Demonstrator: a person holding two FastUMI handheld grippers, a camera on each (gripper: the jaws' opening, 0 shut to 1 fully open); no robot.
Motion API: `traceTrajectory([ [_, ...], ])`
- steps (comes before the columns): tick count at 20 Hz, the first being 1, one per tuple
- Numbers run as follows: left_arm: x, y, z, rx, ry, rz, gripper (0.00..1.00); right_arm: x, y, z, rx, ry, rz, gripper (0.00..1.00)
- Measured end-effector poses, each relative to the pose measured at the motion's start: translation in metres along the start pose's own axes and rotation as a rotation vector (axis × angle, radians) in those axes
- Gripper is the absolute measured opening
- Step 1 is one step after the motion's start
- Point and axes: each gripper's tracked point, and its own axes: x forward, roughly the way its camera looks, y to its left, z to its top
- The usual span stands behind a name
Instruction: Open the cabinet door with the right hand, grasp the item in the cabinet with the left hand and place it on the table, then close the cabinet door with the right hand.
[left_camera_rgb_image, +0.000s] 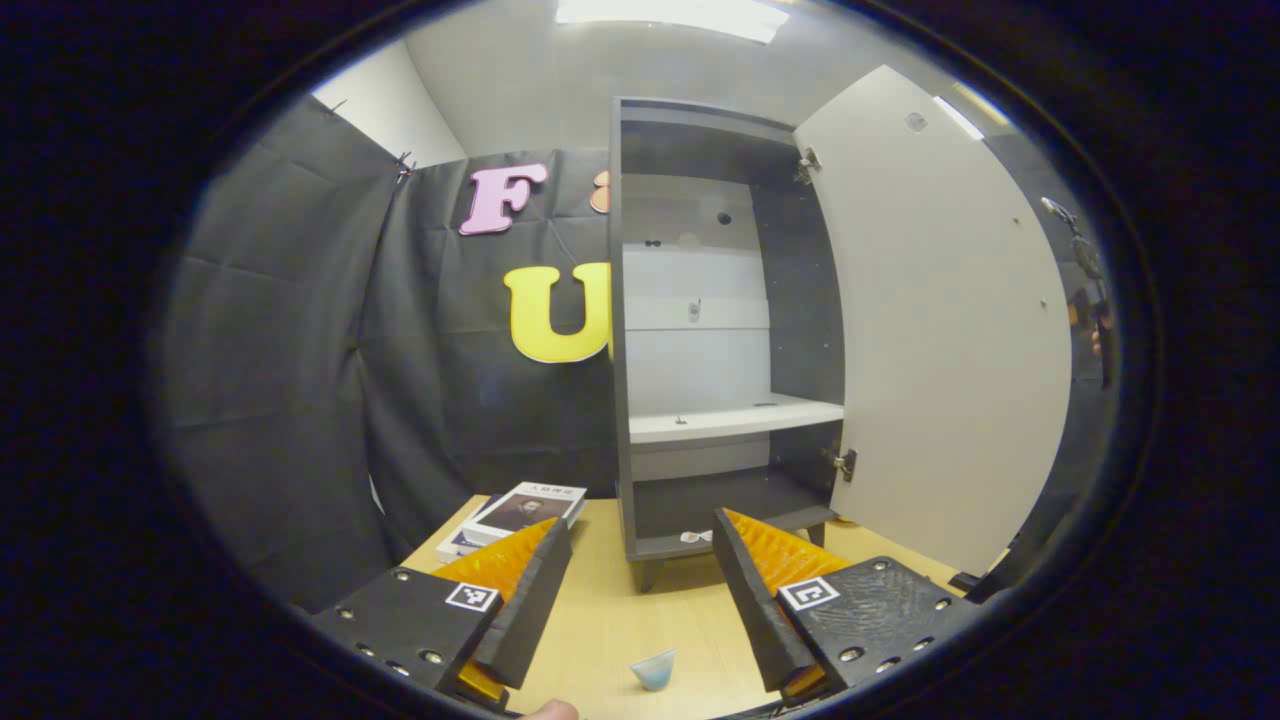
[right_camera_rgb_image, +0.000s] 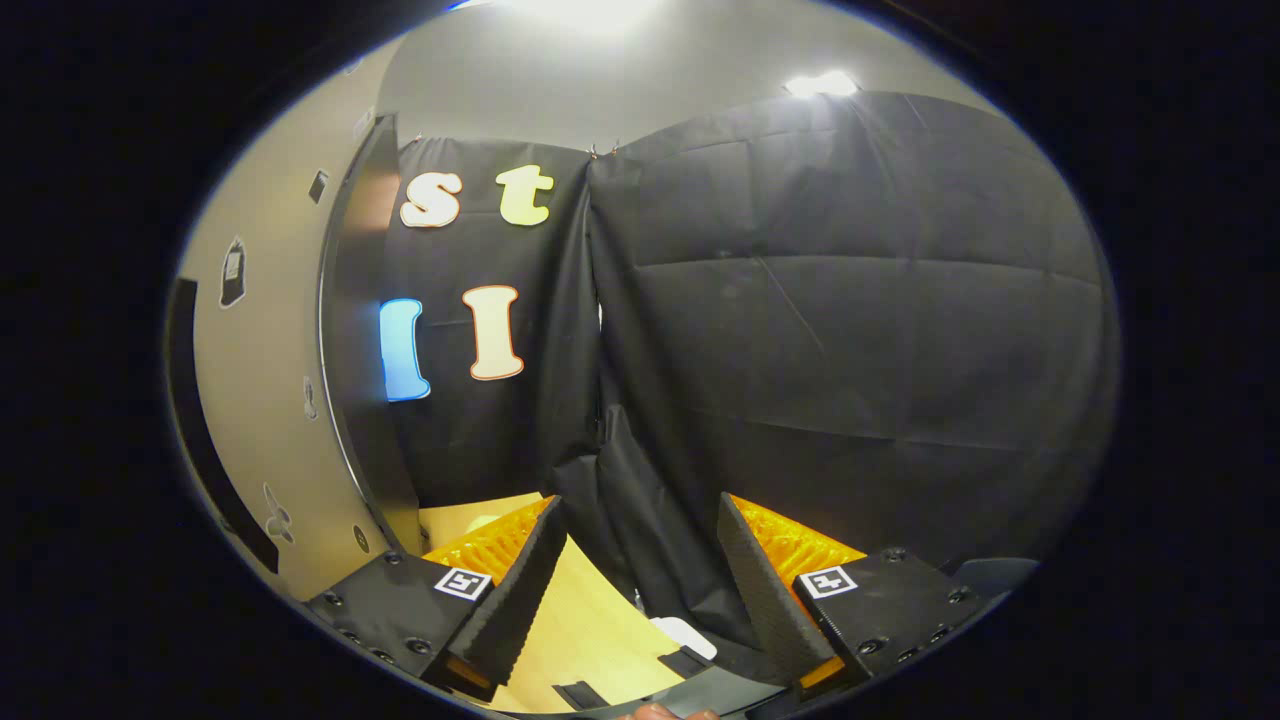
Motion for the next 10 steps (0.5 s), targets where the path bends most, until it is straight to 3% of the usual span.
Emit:
traceTrajectory([
  [3, -0.004, 0.002, 0.034, -0.003, 0.039, -0.002, 0.86, -0.016, 0.017, -0.008, 0.053, 0.012, 0.056, 0.93],
  [7, 0.0, 0.001, 0.061, 0.048, 0.092, -0.023, 0.86, -0.026, 0.026, -0.004, 0.037, -0.015, 0.082, 0.92],
  [10, 0.004, -0.007, 0.078, -0.025, 0.119, -0.066, 0.86, -0.035, 0.047, 0.009, 0.009, -0.045, 0.156, 0.92],
])
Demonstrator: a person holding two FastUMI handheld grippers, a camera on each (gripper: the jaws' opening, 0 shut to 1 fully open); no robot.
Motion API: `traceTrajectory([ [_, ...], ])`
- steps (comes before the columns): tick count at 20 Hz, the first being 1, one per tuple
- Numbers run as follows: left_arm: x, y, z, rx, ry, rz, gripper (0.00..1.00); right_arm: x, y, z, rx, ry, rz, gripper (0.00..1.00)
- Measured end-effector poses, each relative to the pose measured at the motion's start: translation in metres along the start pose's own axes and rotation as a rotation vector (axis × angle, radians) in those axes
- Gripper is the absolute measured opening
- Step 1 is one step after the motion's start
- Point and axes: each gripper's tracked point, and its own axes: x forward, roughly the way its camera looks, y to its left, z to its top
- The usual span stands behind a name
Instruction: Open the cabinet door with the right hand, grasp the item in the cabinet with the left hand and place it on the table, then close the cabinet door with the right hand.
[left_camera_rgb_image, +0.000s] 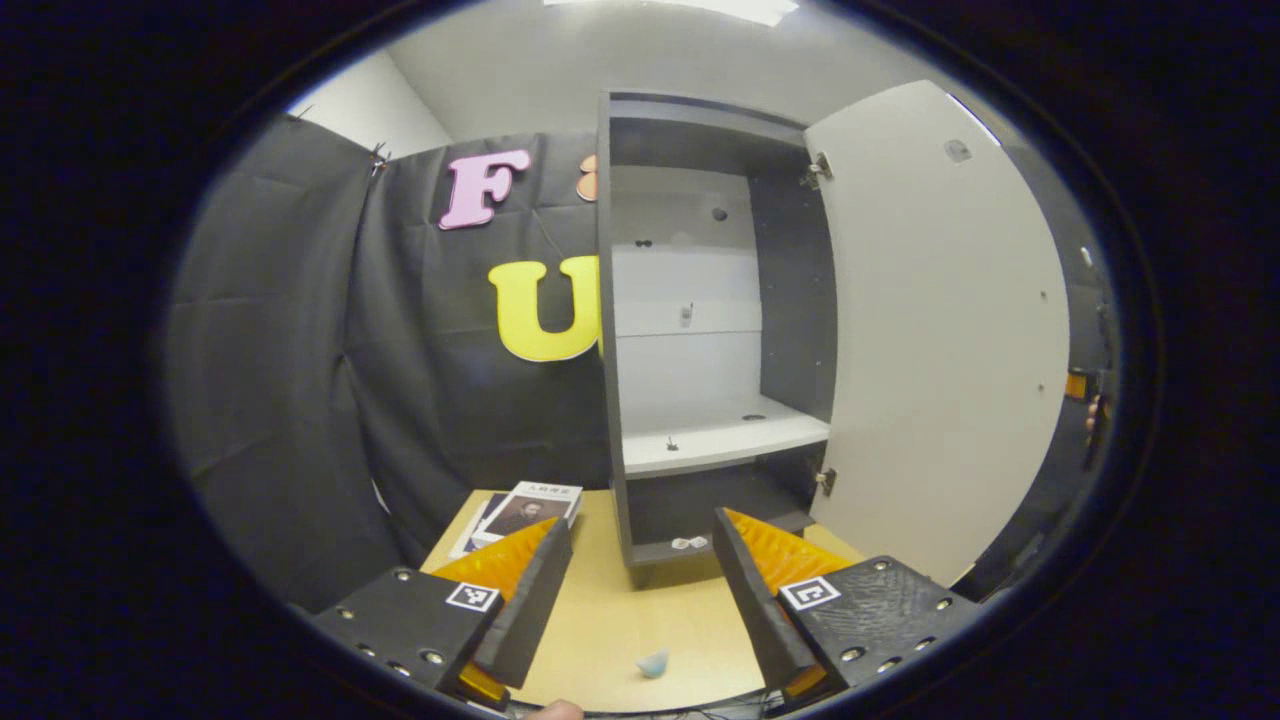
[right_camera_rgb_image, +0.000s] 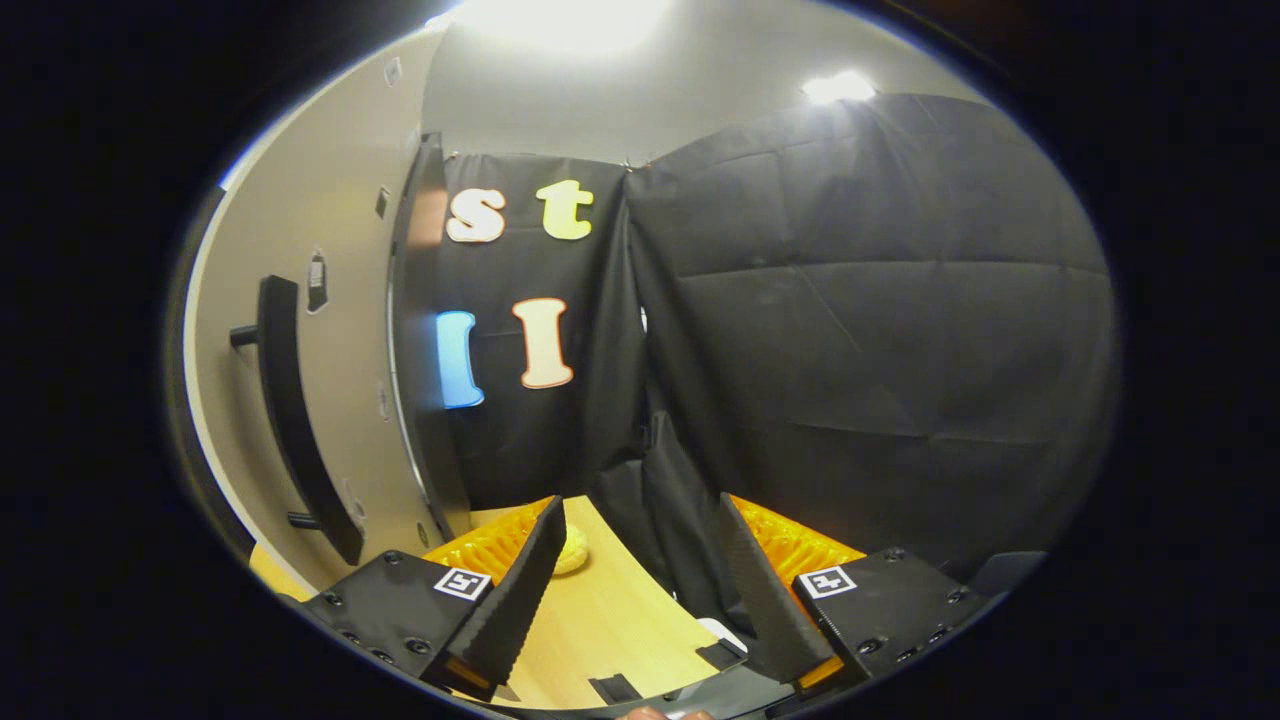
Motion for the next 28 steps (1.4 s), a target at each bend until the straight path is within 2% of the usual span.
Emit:
traceTrajectory([
  [5, -0.008, 0.019, 0.033, -0.014, -0.03, 0.052, 0.86, -0.009, 0.029, 0.028, 0.062, -0.041, 0.119, 0.93],
  [8, -0.012, 0.022, 0.027, -0.042, -0.031, 0.057, 0.86, -0.013, 0.043, 0.044, 0.094, -0.055, 0.187, 0.92],
  [9, -0.012, 0.024, 0.024, -0.05, -0.033, 0.06, 0.86, -0.016, 0.045, 0.047, 0.1, -0.055, 0.204, 0.96],
  [11, -0.013, 0.027, 0.018, -0.057, -0.035, 0.067, 0.86, -0.021, 0.055, 0.055, 0.112, -0.064, 0.242, 0.93],
  [12, -0.014, 0.028, 0.014, -0.066, -0.031, 0.069, 0.87, -0.023, 0.06, 0.059, 0.111, -0.074, 0.26, 0.96],
  [13, -0.014, 0.028, 0.011, -0.079, -0.027, 0.069, 0.86, -0.024, 0.062, 0.06, 0.096, -0.082, 0.264, 0.96],
  [14, -0.014, 0.027, 0.008, -0.09, -0.023, 0.068, 0.87, -0.023, 0.061, 0.062, 0.072, -0.092, 0.261, 0.91],
  [16, -0.015, 0.03, 0.005, -0.099, -0.027, 0.071, 0.86, -0.026, 0.061, 0.063, 0.026, -0.099, 0.256, 0.92],
  [17, -0.016, 0.032, 0.002, -0.099, -0.026, 0.076, 0.86, -0.026, 0.062, 0.064, 0.009, -0.105, 0.255, 0.95],
  [21, -0.018, 0.035, -0.003, -0.11, -0.02, 0.089, 0.86, -0.034, 0.07, 0.064, -0.015, -0.11, 0.251, 0.91],
  [28, -0.027, 0.042, -0.016, -0.082, -0.003, 0.108, 0.86, -0.053, 0.119, 0.05, -0.018, -0.074, 0.367, 0.92],
])
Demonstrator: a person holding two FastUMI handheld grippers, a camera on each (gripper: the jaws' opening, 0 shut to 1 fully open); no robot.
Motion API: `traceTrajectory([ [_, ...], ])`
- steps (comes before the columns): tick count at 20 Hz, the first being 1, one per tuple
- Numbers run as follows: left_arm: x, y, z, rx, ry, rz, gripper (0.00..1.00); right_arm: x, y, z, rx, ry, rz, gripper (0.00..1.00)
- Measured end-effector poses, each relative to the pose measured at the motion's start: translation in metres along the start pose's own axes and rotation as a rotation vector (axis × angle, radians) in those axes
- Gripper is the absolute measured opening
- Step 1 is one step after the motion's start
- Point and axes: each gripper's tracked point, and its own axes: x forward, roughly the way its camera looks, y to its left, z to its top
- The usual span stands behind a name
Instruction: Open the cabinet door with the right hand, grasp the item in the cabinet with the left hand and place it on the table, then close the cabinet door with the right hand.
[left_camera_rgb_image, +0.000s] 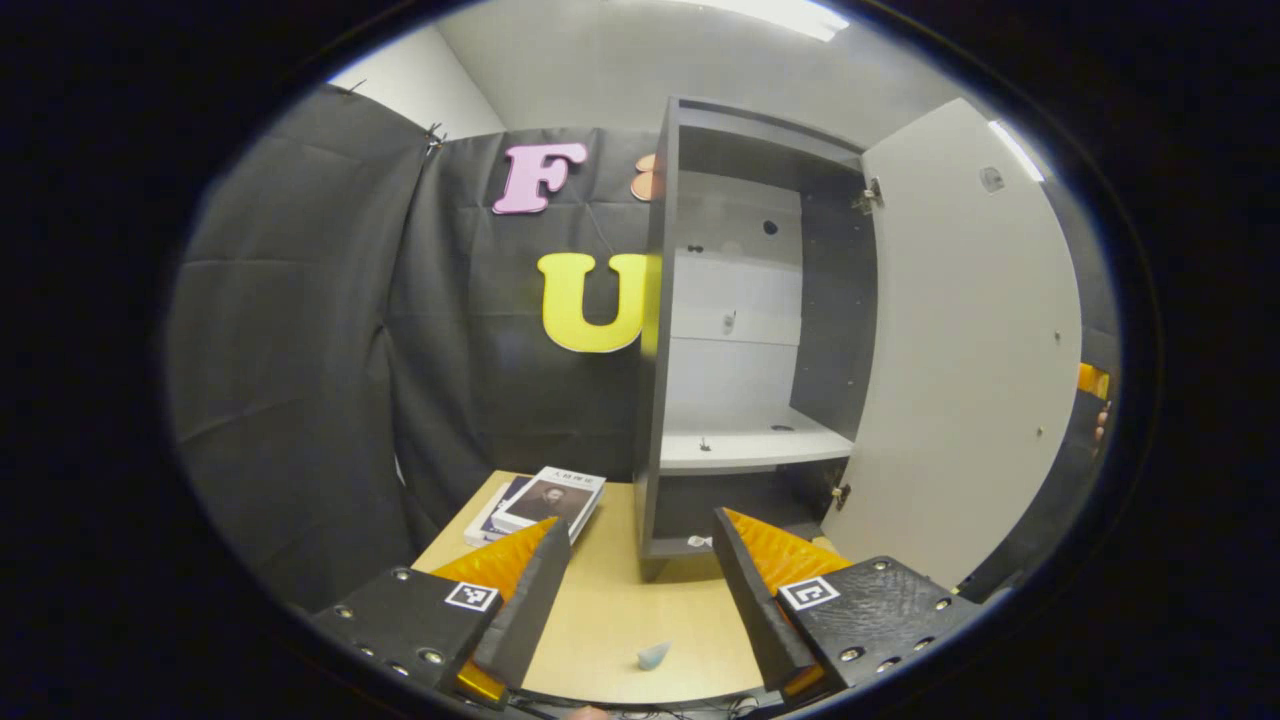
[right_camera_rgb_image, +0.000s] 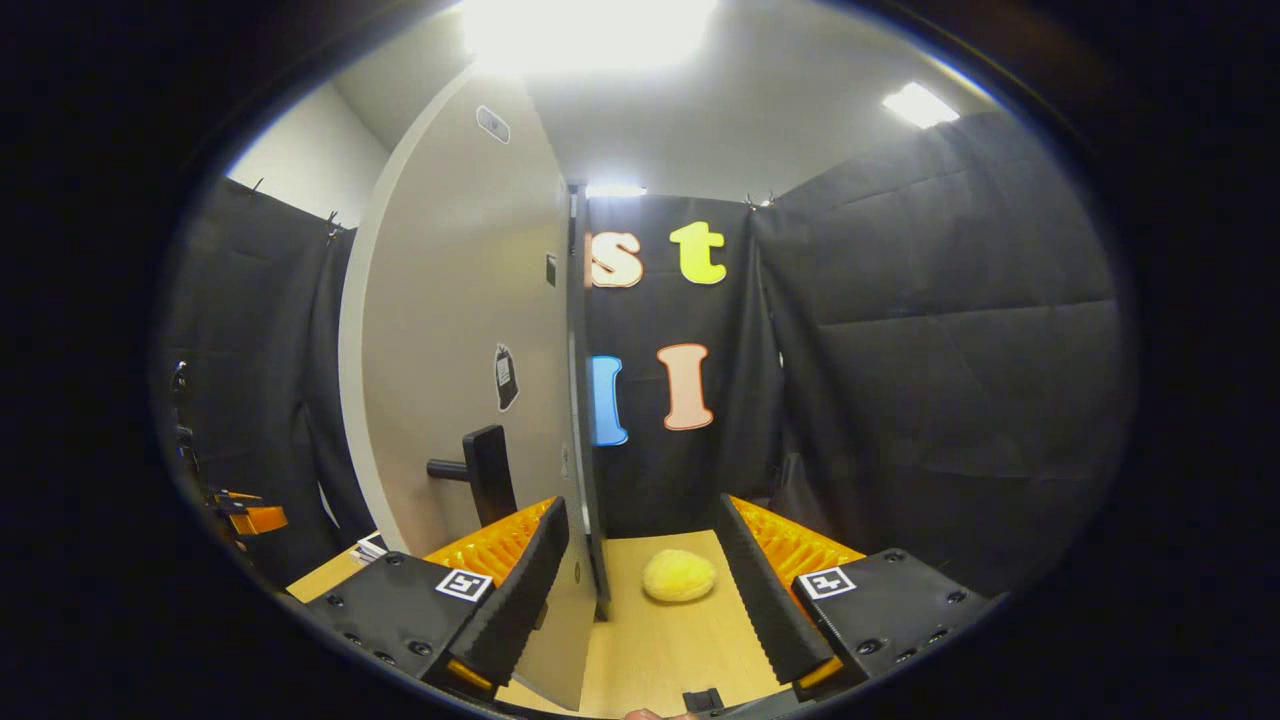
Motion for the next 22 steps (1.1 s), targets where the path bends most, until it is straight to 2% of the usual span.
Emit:
traceTrajectory([
  [4, -0.007, 0.012, -0.001, -0.001, 0.001, 0.026, 0.86, 0.004, 0.039, -0.009, 0.051, 0.023, 0.096, 0.92],
  [5, -0.01, 0.015, -0.001, -0.002, -0.001, 0.035, 0.86, 0.007, 0.049, -0.012, 0.071, 0.029, 0.129, 0.95],
  [7, -0.013, 0.024, -0.001, -0.007, -0.003, 0.053, 0.86, 0.009, 0.065, -0.023, 0.085, 0.065, 0.18, 0.92],
  [8, -0.016, 0.029, 0.0, -0.009, -0.005, 0.065, 0.86, 0.009, 0.072, -0.022, 0.085, 0.069, 0.196, 0.95],
  [10, -0.021, 0.037, -0.003, -0.016, -0.005, 0.083, 0.86, 0.013, 0.085, -0.02, 0.082, 0.069, 0.224, 0.92],
  [11, -0.022, 0.042, -0.005, -0.02, -0.003, 0.091, 0.86, 0.014, 0.094, -0.021, 0.079, 0.068, 0.239, 0.95],
  [12, -0.024, 0.046, -0.005, -0.022, -0.001, 0.099, 0.86, 0.015, 0.103, -0.022, 0.072, 0.071, 0.255, 0.92],
  [13, -0.025, 0.051, -0.006, -0.023, 0.002, 0.107, 0.86, 0.017, 0.111, -0.022, 0.066, 0.068, 0.269, 0.95],
  [14, -0.025, 0.054, -0.006, -0.024, 0.002, 0.115, 0.86, 0.022, 0.119, -0.022, 0.061, 0.069, 0.283, 0.92],
  [15, -0.026, 0.057, -0.005, -0.025, 0.001, 0.123, 0.86, 0.024, 0.129, -0.022, 0.057, 0.066, 0.299, 0.95],
  [16, -0.026, 0.06, -0.005, -0.026, 0.001, 0.128, 0.86, 0.027, 0.14, -0.022, 0.05, 0.062, 0.318, 0.92],
  [17, -0.028, 0.062, -0.005, -0.026, 0.0, 0.134, 0.86, 0.03, 0.152, -0.024, 0.043, 0.062, 0.342, 0.95],
  [19, -0.028, 0.066, -0.005, -0.023, -0.004, 0.145, 0.86, 0.034, 0.177, -0.029, 0.042, 0.07, 0.4, 0.92],
  [21, -0.033, 0.07, -0.001, -0.019, -0.009, 0.156, 0.86, 0.027, 0.212, -0.033, 0.068, 0.079, 0.503, 0.92],
  [22, -0.035, 0.071, -0.001, -0.016, -0.012, 0.163, 0.86, 0.024, 0.222, -0.031, 0.08, 0.067, 0.525, 0.96],
])
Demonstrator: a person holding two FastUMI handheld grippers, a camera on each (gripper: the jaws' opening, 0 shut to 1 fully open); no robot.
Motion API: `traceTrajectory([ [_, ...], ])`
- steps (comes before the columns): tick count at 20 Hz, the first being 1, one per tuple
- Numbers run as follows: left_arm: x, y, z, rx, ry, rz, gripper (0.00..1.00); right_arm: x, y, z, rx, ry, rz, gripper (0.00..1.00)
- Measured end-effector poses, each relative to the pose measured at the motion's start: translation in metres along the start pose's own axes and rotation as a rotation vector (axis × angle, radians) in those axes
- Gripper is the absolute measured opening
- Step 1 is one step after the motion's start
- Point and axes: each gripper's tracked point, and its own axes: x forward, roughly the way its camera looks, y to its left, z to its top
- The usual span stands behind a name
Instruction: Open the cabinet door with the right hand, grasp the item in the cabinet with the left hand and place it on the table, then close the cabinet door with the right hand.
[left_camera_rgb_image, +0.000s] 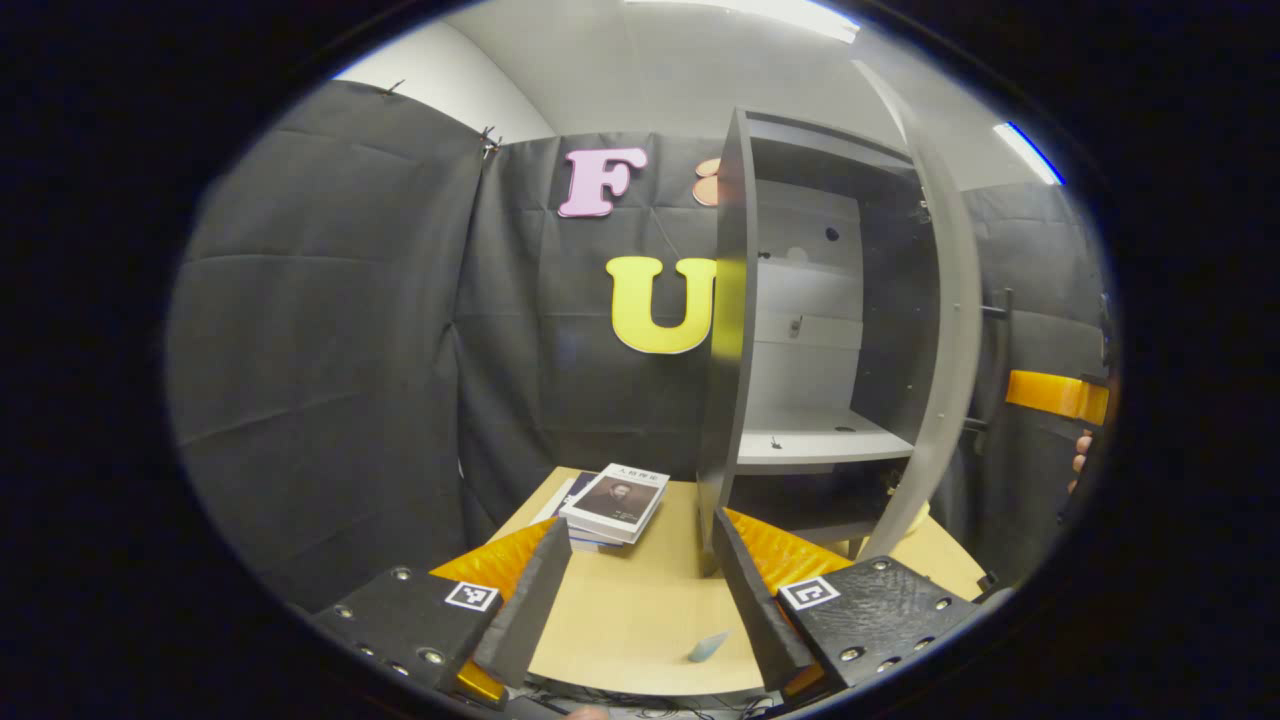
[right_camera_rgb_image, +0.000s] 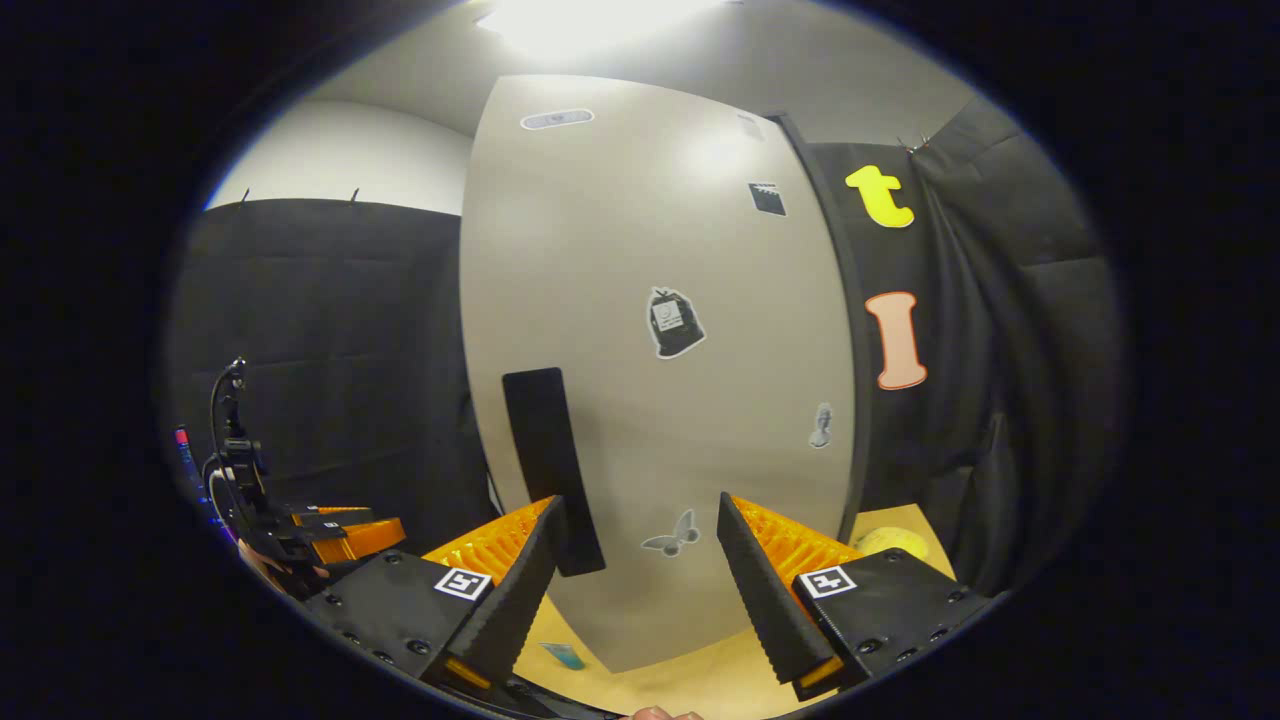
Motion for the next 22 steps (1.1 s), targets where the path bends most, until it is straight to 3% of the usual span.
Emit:
traceTrajectory([
  [2, -0.005, 0.004, -0.001, 0.003, -0.004, 0.013, 0.86, 0.007, 0.006, -0.001, -0.005, -0.002, 0.019, 0.92],
  [3, -0.005, 0.005, -0.004, 0.002, -0.005, 0.017, 0.86, 0.01, 0.004, -0.002, -0.012, 0.003, 0.014, 0.96],
  [4, -0.007, 0.006, -0.006, -0.001, -0.003, 0.02, 0.86, 0.01, 0.003, -0.003, -0.019, 0.01, 0.008, 0.92],
  [6, -0.011, 0.006, -0.011, -0.022, 0.006, 0.024, 0.86, 0.013, 0.003, -0.004, -0.019, 0.02, -0.016, 0.96],
  [13, -0.004, -0.033, -0.021, -0.051, 0.016, -0.065, 0.87, 0.011, -0.006, -0.003, -0.005, 0.043, -0.131, 0.96],
  [14, -0.002, -0.04, -0.019, -0.051, 0.014, -0.08, 0.86, 0.008, -0.009, -0.002, -0.01, 0.048, -0.149, 0.92],
  [16, 0.004, -0.049, -0.016, -0.052, 0.014, -0.108, 0.86, 0.003, -0.014, 0.003, -0.016, 0.055, -0.188, 0.96],
  [18, 0.009, -0.061, -0.007, -0.053, 0.001, -0.132, 0.86, -0.001, -0.02, 0.007, -0.018, 0.053, -0.228, 0.92],
  [22, 0.023, -0.087, 0.019, -0.039, -0.042, -0.16, 0.86, -0.022, -0.054, 0.015, -0.027, 0.042, -0.291, 0.96],
])
